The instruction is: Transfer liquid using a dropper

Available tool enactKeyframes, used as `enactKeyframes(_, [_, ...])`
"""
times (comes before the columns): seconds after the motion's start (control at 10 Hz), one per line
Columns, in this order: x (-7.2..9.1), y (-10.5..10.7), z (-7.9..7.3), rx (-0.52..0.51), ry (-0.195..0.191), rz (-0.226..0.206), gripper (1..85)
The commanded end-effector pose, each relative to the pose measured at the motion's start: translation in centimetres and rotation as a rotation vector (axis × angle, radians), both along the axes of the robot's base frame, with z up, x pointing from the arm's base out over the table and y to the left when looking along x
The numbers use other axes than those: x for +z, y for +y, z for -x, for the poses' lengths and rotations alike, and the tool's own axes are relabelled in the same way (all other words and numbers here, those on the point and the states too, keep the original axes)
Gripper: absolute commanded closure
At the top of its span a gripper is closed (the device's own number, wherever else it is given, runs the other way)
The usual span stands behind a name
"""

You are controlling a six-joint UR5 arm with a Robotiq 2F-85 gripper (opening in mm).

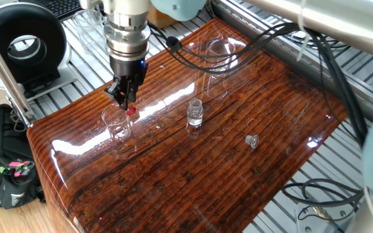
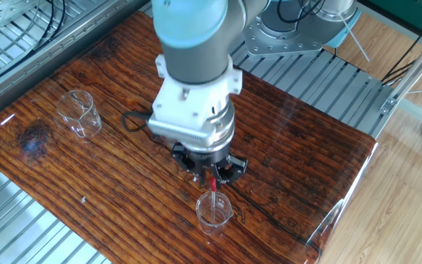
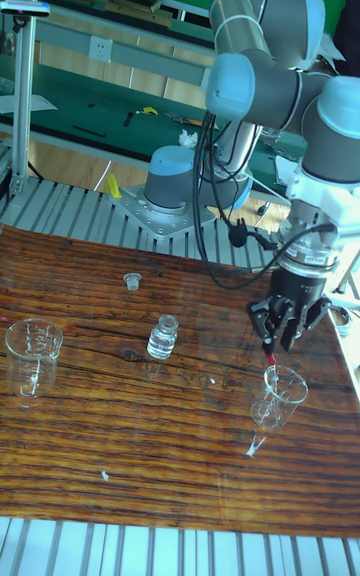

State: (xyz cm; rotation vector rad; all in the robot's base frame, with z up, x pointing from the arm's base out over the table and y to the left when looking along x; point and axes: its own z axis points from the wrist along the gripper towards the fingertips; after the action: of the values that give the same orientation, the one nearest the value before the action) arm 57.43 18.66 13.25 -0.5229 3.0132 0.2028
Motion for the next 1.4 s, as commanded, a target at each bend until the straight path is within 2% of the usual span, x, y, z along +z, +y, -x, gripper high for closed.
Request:
enactKeyframes(0.0, [0.8,-0.1,0.6,0.012,-0.023,-0.055,51.7])
enactKeyframes(0.1, [0.8,0.2,0.8,0.001,-0.021,-0.079,51.7])
enactKeyframes(0.2, [0.4,-0.2,0.9,0.008,-0.019,-0.071,51.7])
enactKeyframes(0.4, [-1.1,0.2,0.8,0.007,-0.033,-0.1,52.0])
enactKeyframes(0.5, [-1.3,0.2,0.7,0.005,-0.041,-0.1,52.0])
enactKeyframes(0.9, [-1.3,-0.1,1.6,0.016,-0.026,-0.108,52.3])
enactKeyframes(1.1, [-1.7,-0.7,1.3,0.031,-0.042,-0.135,52.3])
enactKeyframes(1.3, [-1.3,-0.9,1.1,0.036,-0.043,-0.162,52.3])
